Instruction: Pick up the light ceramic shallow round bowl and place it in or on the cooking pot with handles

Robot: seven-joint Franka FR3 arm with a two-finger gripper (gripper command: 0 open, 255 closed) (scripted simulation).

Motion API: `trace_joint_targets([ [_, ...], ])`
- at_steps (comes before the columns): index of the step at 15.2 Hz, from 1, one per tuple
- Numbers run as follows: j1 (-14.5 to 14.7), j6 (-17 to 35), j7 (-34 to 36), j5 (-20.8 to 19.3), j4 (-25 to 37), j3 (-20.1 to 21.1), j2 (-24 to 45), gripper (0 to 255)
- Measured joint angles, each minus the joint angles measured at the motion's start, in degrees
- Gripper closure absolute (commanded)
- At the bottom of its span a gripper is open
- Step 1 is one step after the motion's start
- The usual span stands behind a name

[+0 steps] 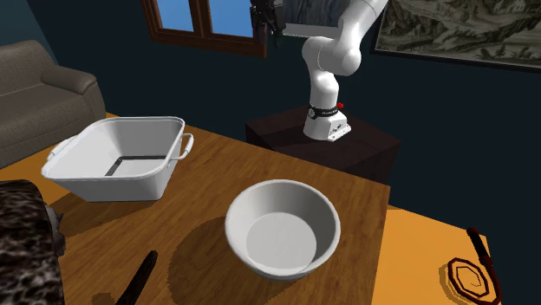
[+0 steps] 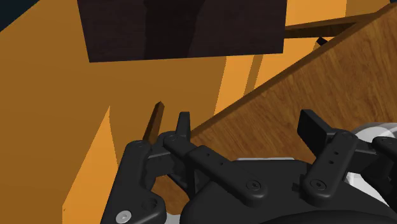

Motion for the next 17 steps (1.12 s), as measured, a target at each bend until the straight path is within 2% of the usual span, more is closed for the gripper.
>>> trace_joint_targets([
  [2,0.1,0.7,0.3,0.4,-0.3,0.2,0.3,0],
  [4,0.7,3.6,1.7,2.1,-1.3,1.5,1.8,0],
  [10,2.8,15.0,5.6,7.7,-5.1,5.8,7.4,0],
  [17,5.5,28.4,9.6,13.6,-4.7,10.9,18.0,0],
])
